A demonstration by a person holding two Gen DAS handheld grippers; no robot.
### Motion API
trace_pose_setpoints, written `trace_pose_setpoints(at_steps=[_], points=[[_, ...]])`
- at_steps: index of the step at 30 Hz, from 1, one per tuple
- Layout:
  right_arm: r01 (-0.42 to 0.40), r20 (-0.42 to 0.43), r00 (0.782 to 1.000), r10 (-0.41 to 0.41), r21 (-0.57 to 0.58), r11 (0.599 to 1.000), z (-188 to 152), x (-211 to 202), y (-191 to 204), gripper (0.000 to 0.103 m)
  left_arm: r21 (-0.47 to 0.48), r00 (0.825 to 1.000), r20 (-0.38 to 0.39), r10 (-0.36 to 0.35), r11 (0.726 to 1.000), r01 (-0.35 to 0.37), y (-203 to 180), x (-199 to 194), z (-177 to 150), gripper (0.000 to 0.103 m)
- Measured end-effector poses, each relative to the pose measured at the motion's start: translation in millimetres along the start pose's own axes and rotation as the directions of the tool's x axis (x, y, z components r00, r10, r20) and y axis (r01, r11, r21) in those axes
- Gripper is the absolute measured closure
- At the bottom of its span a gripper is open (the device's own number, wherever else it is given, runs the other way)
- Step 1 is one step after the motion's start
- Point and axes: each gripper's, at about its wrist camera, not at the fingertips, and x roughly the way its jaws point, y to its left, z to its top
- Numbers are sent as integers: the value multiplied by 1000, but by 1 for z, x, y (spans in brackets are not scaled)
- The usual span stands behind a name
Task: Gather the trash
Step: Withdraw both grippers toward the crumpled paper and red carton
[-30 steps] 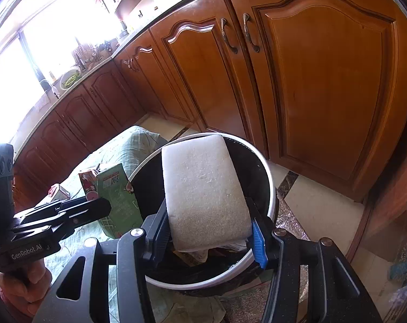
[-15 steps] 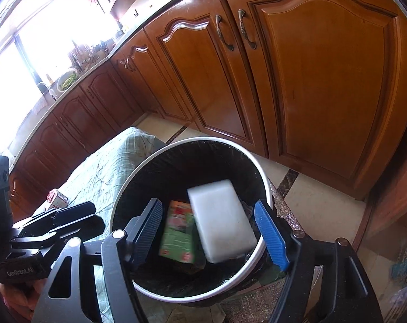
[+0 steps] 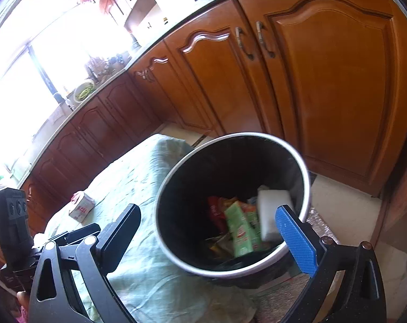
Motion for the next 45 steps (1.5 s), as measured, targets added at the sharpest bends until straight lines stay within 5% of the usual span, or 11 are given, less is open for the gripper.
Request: trace_pose_setpoints(at_steps=[22,34,45], points=[[-209,-192,964,181,-137,968,-52,66,148,2,-301,962,67,265,924,-234,180,-104,-54,33],[-250,-247,945,213,-131,959,-56,100,180,2,-403,946,69,316,876,-264,261,-116,-14,33],[-276,-263,937,231,-151,949,-52,113,199,2,-504,952,0,305,823,-264,327,-62,37,33]])
